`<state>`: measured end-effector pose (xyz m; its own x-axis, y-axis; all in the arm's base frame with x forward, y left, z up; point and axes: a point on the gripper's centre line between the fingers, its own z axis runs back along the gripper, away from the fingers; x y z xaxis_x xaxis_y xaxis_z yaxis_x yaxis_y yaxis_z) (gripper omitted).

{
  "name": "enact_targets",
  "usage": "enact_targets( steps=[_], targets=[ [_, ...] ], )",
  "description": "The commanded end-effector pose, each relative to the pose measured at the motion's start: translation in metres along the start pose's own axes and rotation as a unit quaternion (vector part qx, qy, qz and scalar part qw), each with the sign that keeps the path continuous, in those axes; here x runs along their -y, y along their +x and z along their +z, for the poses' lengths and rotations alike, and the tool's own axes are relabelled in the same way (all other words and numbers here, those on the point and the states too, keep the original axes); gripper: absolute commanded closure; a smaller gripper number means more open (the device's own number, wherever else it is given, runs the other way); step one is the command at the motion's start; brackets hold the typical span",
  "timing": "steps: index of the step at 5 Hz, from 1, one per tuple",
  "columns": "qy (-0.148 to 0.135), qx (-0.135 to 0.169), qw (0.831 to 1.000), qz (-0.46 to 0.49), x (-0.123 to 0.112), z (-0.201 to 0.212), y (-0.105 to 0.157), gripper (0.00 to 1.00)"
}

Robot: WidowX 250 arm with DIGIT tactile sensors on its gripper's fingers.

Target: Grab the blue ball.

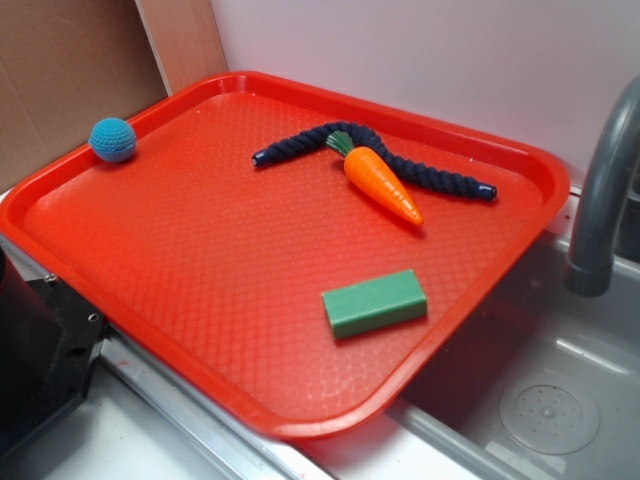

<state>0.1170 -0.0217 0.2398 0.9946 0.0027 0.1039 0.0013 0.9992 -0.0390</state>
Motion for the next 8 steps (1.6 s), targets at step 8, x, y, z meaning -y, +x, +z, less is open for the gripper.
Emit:
enact_targets(
  steps=[8],
  targets=[
    [0.088,0.125,0.846,0.51,-0.187,-0.167,0.073,0.0]
  ],
)
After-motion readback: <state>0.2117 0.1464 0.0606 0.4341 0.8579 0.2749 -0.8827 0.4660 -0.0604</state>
